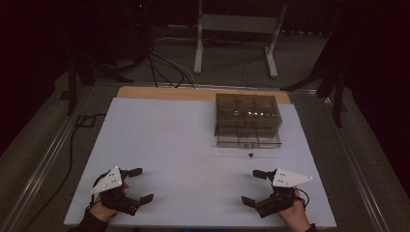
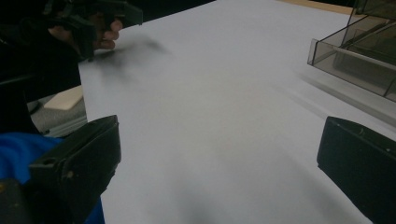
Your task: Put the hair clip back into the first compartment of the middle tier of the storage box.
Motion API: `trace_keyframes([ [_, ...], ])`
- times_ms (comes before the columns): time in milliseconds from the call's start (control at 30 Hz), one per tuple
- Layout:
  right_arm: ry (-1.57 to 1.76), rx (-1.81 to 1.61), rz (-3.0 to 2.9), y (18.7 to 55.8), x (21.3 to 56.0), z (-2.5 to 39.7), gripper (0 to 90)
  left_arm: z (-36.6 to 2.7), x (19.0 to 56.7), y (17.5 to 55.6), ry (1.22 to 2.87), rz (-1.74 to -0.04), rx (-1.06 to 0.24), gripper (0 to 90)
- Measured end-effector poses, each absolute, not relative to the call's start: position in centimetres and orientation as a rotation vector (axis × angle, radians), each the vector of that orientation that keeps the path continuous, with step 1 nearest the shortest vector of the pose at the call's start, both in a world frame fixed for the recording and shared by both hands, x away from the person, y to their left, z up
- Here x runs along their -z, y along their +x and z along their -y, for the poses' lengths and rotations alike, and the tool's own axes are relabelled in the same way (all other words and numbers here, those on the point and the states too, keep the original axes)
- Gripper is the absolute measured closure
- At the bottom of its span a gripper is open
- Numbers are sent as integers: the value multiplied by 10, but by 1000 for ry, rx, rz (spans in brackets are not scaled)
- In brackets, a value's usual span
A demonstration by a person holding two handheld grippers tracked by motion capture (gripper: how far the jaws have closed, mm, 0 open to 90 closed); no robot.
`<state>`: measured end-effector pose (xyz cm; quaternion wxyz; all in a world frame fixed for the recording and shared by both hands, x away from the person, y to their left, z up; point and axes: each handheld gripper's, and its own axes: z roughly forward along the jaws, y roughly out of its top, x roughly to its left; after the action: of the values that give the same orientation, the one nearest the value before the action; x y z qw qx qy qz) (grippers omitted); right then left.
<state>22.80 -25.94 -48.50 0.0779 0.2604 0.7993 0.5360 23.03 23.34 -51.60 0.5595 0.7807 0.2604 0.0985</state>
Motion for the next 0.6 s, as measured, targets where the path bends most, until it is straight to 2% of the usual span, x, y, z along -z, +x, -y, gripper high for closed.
trace_keyframes([
  [600,810,-1613,-2360,237,482,261,0,-235,516,230,1836,-622,-238,7],
])
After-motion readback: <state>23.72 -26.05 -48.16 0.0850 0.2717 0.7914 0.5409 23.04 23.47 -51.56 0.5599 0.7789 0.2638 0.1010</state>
